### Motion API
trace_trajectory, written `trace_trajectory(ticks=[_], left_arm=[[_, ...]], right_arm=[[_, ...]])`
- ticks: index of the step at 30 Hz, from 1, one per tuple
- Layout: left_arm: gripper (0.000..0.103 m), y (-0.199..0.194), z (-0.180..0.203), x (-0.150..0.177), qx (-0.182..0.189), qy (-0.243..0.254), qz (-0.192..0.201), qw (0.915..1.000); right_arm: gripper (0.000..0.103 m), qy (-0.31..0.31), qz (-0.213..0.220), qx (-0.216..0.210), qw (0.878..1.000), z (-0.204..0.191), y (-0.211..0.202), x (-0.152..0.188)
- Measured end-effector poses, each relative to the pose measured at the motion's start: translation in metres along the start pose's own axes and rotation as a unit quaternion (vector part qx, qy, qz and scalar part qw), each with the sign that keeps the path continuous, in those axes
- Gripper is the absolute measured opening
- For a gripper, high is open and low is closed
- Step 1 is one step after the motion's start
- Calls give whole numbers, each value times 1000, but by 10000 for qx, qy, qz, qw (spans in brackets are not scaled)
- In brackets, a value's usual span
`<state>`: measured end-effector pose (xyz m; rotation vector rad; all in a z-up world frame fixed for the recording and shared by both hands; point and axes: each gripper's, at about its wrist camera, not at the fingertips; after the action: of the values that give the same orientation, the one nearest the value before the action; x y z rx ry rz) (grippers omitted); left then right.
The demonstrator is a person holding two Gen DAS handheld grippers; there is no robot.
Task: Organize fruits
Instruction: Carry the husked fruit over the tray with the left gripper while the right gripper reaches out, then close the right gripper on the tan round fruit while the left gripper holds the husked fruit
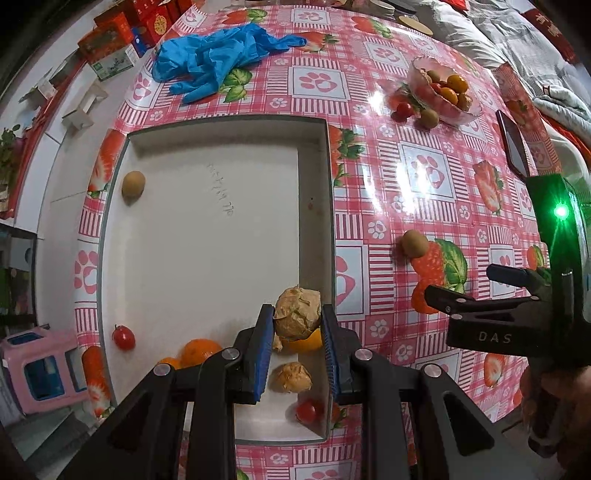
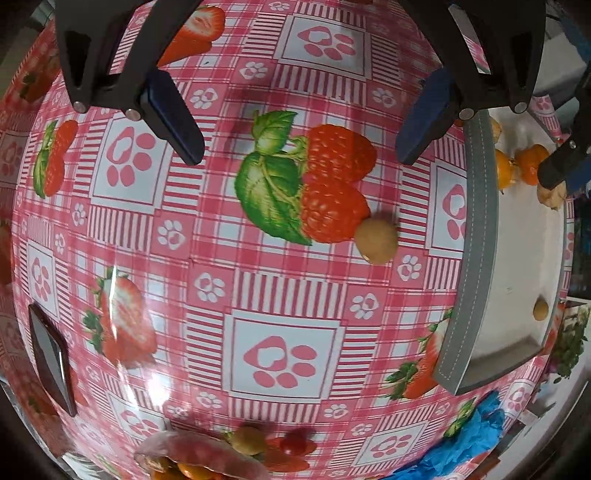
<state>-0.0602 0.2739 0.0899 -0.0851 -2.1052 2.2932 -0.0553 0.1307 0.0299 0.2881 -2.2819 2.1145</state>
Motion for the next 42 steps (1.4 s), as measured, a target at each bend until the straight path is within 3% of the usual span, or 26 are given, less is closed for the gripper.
trace_trajectory(ticks=[13,17,20,27,30,32,38,42], left_arm=[[27,0,3,12,-40,83,-51,9999],[27,0,2,19,-85,88,-89,9999],[27,1,-1,24,-118,76,-135,9998],[27,2,-2,33,-173,120,-207,9996],[27,2,0,36,-183,166,-226,9994],[27,1,4,38,-190,240,-241,9992],[27,9,28,36,-123,484,-322,9982],[27,19,59,30,2,752,-341,9966]], right_arm=[[99,-348,146,-98,9992,-33,5,-36],[80,-494,137,-144,9986,-53,7,-48],[73,-580,127,-95,9982,-70,16,-54],[69,-584,220,-56,9980,-88,22,-66],[53,-642,273,6,9976,-83,17,-69],[28,-679,299,-57,9972,-77,18,-73],[28,-340,465,-268,9980,-34,5,-63],[28,-106,433,-56,9990,8,5,-46]])
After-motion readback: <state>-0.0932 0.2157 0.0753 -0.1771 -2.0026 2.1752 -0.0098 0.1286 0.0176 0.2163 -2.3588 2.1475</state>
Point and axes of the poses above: each gripper's, at about its wrist camera, not at the fingertips, and y roughly the way its jaws point, z to its right, x to its underside, and after that the axes turned 6 degrees about -z, right-handed
